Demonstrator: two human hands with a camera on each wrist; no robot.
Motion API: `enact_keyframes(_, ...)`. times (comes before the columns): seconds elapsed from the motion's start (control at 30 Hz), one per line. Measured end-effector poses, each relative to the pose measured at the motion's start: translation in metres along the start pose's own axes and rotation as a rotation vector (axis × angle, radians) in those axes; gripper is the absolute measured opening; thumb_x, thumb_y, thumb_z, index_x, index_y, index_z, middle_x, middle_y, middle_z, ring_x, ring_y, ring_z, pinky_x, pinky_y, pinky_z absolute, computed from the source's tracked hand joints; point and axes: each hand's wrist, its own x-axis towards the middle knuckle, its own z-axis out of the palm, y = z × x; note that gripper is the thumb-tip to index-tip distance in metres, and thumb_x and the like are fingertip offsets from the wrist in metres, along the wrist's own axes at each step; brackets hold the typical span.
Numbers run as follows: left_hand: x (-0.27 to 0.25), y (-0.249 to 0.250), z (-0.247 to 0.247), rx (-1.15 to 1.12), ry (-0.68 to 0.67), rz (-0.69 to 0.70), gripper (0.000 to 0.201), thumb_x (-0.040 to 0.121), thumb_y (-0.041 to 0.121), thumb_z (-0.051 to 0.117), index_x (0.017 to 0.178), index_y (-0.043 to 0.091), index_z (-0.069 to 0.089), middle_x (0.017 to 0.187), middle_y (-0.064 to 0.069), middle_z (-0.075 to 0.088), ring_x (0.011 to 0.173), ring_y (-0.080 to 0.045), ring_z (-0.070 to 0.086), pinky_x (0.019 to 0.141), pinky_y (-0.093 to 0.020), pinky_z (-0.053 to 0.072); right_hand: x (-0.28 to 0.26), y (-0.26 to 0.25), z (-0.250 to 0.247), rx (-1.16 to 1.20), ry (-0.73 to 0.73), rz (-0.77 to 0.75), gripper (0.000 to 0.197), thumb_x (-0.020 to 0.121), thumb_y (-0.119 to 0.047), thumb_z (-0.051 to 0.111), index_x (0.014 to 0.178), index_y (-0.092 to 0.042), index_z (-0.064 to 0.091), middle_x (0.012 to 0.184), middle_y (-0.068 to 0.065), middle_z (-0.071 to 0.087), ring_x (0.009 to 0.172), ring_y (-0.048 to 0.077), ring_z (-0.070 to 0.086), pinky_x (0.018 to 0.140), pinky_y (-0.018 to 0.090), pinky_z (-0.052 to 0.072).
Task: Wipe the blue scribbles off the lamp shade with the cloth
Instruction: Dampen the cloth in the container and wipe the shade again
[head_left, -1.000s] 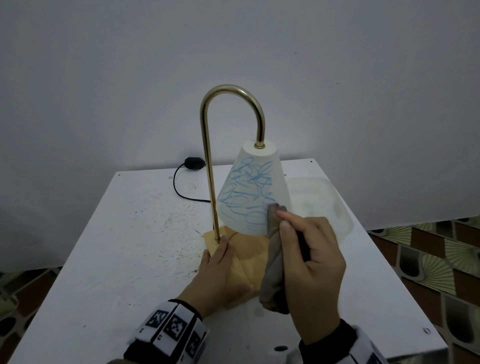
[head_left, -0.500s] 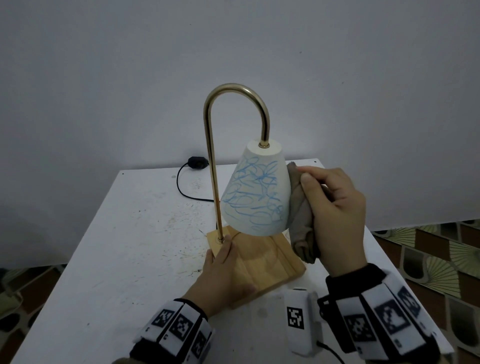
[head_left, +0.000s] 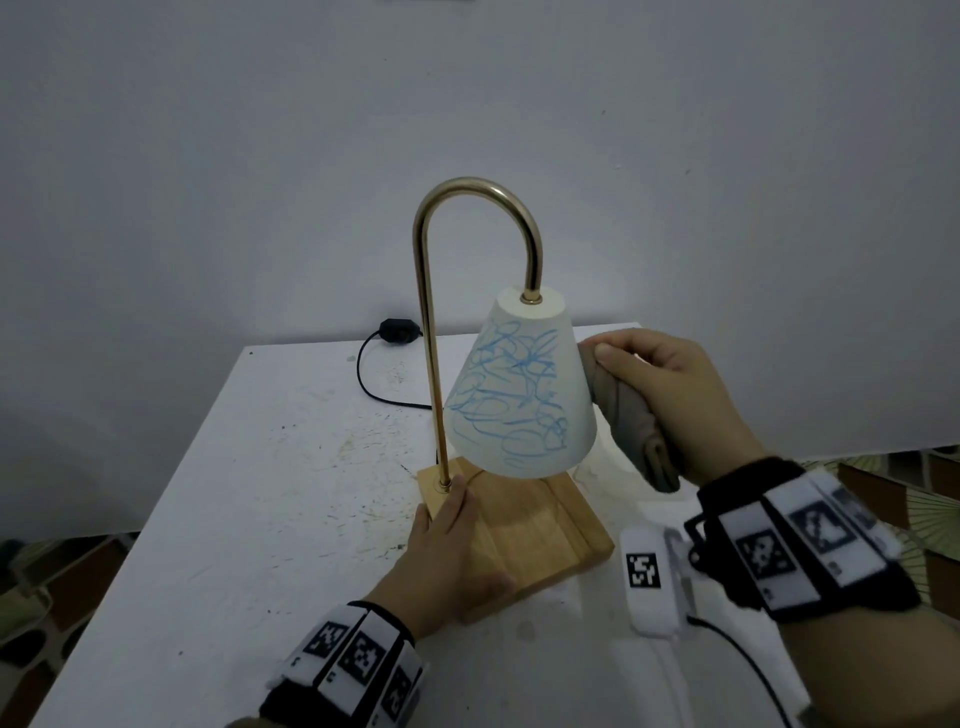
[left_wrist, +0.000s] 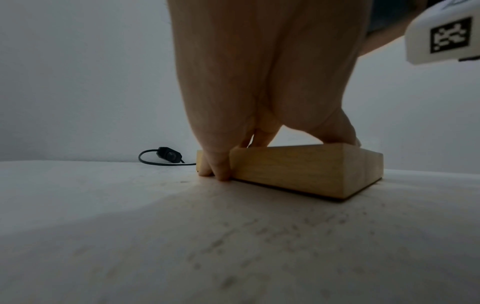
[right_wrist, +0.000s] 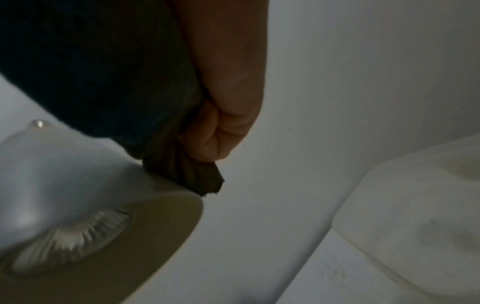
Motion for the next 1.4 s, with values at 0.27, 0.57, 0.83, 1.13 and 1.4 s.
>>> enact_keyframes(0.27, -0.005, 0.007, -0.005, -0.033, -0.014, -0.034, 0.105, 0.079, 0.065, 0.053, 0.148, 0.022, -0.013, 0.153, 0.008, -0.028, 0.144, -0.037, -0.01, 0.118, -0.049, 0.008, -0.006, -0.029, 0.008, 0.117, 0.011, -0.228, 0.018, 0.092, -0.004, 0.052, 0.092, -0.013, 0.068, 0.097, 0.006, 0.068, 0.09, 0.011, 0.064, 0.081, 0.021, 0.049)
enact_keyframes(0.57, 0.0, -0.001, -0.001, -0.01, -0.019, 0.009, 0.114, 0.069, 0.078, 0.043, 0.148, 0.019, -0.015, 0.153, 0.006, -0.029, 0.144, -0.034, -0.01, 0.118, -0.049, 0.006, -0.038, 0.017, 0.01, 0.048, 0.17, -0.152, 0.018, 0.094, -0.01, 0.051, 0.093, -0.016, 0.067, 0.094, -0.003, 0.066, 0.092, 0.014, 0.063, 0.081, 0.023, 0.049)
enact_keyframes(0.83, 0.001, -0.001, 0.002, -0.04, 0.003, -0.014, 0.107, 0.08, 0.064, 0.053, 0.149, 0.018, -0.014, 0.153, 0.007, -0.029, 0.145, -0.033, -0.011, 0.118, -0.049, 0.007, -0.038, -0.006, 0.027, 0.057, 0.27, -0.288, 0.016, 0.091, -0.01, 0.053, 0.096, -0.011, 0.068, 0.095, -0.001, 0.065, 0.096, 0.016, 0.061, 0.085, 0.027, 0.048)
enact_keyframes(1.13, -0.006, 0.008, -0.007, -0.079, -0.017, -0.04, 0.105, 0.081, 0.061, 0.055, 0.148, 0.021, -0.016, 0.153, 0.01, -0.028, 0.144, -0.033, -0.011, 0.119, -0.047, 0.007, -0.076, 0.019, 0.023, -0.12, 0.257, -0.426, 0.017, 0.089, -0.019, 0.05, 0.094, -0.015, 0.066, 0.095, -0.003, 0.063, 0.094, 0.006, 0.058, 0.084, 0.011, 0.041)
enact_keyframes(1.4, 0.005, -0.01, -0.025, 0.059, -0.094, 0.02, 0.11, 0.072, 0.074, 0.051, 0.15, 0.026, -0.01, 0.156, 0.01, -0.018, 0.143, -0.034, -0.015, 0.119, -0.049, 0.001, 0.02, 0.051, -0.039, -0.513, 0.28, -0.113, 0.018, 0.092, -0.011, 0.055, 0.108, -0.013, 0.064, 0.102, -0.003, 0.052, 0.09, 0.005, 0.047, 0.081, 0.013, 0.033)
